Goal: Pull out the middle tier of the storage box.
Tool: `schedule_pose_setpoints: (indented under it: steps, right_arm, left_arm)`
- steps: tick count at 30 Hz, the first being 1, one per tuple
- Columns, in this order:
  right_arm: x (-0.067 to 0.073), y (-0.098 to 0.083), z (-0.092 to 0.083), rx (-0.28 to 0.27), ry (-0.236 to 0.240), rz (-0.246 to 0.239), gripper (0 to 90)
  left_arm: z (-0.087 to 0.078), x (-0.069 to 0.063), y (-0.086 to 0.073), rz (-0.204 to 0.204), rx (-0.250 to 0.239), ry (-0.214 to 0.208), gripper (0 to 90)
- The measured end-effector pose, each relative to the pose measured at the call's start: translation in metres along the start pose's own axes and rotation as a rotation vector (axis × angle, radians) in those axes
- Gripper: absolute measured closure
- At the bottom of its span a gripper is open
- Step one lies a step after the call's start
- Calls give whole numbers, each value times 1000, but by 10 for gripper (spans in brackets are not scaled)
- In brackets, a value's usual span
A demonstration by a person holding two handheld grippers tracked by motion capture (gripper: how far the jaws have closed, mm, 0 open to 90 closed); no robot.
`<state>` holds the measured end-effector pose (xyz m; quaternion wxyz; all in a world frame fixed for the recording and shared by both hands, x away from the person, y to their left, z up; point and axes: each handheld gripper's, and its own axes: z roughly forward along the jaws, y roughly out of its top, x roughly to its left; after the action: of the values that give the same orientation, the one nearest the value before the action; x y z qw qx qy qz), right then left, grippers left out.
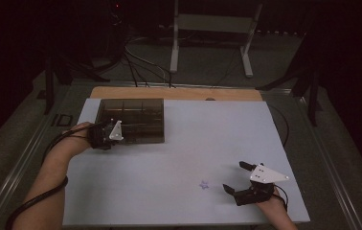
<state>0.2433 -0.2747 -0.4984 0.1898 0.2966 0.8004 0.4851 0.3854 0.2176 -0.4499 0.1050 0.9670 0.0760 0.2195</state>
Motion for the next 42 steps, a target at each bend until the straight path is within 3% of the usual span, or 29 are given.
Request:
schedule_pose_setpoints:
  steps: [10,27,36,42]
  right_arm:
    - [0,0,0,1,2,3,1]
    - [0,-1,1,6,3,4,1]
    - [-1,-1,1,5,2,4,1]
    - [-1,-1,1,5,1,5,1]
  left_arm:
    - [7,4,2,10,28,-47,736]
    - [13,10,7,111,46,-118,782]
    - [13,11,8,107,50,-135,790]
    - [10,10,7,112,43,-169,804]
